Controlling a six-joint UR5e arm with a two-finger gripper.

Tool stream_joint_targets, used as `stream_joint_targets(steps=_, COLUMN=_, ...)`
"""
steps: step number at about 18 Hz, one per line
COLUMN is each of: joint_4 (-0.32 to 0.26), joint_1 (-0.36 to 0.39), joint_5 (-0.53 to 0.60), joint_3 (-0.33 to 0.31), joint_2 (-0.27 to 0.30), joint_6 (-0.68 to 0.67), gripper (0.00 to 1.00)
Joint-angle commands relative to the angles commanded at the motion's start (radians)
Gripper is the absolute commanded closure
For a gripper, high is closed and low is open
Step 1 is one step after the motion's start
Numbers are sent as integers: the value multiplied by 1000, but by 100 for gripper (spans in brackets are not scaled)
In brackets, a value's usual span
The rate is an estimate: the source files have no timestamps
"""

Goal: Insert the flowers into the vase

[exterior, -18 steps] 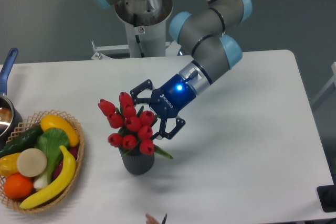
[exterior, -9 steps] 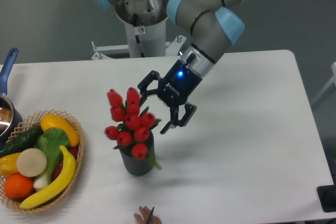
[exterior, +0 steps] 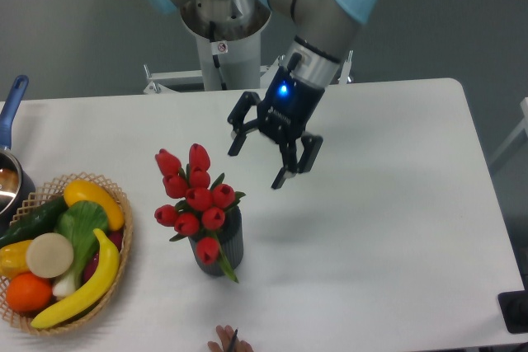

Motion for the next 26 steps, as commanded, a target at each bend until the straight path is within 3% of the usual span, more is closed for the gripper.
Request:
stream_joint_targets(steps=3, joint_4=0, joint_1=78, joint_5=32, joint_3=12, joint_2=11, joint_6=3, gripper=0)
stream_joint_targets(steps=7, joint_4=-17, joint_1=122, joint_5=173, joint_3=58, joint_2=14, joint_6=87, gripper=0)
stream_joint_targets(steps=13, joint_4=-250, joint_1=180, joint_5=315, joint_3=138, joint_2=71, joint_6=372, gripper=0)
stream_joint_targets(steps=17, joint_4=-400, joint_1=256, joint_5=316, joint_3=205, joint_2=71, joint_6=535, gripper=0)
stream_joint_targets(steps=20, joint_4=-455, joint_1=328, joint_5=316, joint_3=227, joint_2=69, joint_6=704, gripper=0)
stream_joint_targets(steps=26, joint_4=-466, joint_1=347, joint_5=315, joint_3=227, joint_2=71, joint_6=733, gripper=0)
